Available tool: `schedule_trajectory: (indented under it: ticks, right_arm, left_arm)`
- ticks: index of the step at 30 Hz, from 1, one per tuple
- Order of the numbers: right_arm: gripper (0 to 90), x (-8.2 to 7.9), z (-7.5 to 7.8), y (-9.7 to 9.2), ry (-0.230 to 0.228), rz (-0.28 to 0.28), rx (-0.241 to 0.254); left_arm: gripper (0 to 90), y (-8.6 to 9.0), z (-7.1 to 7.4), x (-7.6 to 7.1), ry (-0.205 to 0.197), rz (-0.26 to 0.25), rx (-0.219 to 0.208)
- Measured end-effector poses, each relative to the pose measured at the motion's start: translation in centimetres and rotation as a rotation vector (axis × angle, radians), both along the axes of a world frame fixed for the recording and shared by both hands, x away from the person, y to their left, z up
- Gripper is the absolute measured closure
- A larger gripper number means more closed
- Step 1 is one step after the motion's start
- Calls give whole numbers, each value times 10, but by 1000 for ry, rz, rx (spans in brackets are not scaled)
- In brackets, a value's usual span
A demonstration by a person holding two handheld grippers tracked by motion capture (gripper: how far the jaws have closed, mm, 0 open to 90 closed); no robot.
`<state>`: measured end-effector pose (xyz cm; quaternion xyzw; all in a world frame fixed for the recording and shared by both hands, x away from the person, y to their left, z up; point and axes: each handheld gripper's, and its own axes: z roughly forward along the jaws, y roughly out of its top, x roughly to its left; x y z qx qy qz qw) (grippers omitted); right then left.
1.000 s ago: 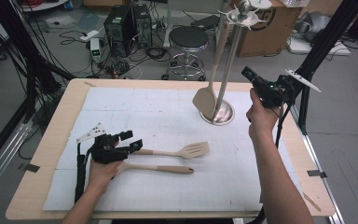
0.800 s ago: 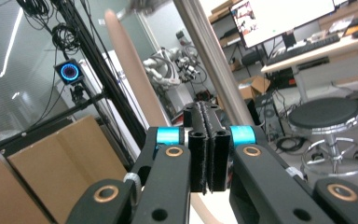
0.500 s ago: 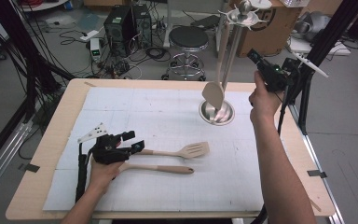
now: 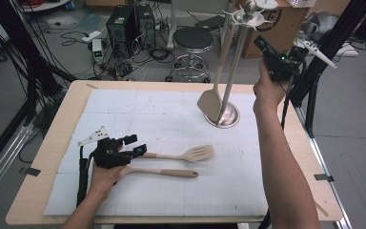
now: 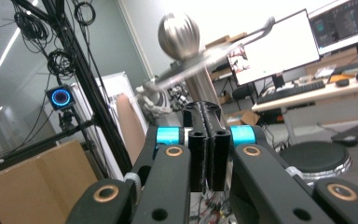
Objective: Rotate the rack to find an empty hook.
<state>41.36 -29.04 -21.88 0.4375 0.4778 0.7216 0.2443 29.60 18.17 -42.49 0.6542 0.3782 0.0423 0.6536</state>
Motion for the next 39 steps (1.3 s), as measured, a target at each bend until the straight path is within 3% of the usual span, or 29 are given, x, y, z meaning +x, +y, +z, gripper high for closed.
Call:
schedule_trajectory:
  ticks: [4, 9, 15, 27, 39]
  right_arm:
    - [900, 1, 10, 0, -24, -7, 7]
    - [899, 2, 19, 5, -38, -1, -28]
    - [900, -2, 20, 8, -38, 1, -38]
    - [899, -8, 24, 26, -68, 21, -106]
    - [899, -6, 26, 42, -63, 19, -116]
  left_arm:
    - [247, 0, 0, 0, 6, -4, 4]
    - [247, -2, -1, 0, 9, -6, 1]
    - [241, -2, -3, 1, 25, 2, 2]
    - [242, -2, -2, 1, 27, 5, -4]
    - [242, -2, -3, 1, 33, 4, -9]
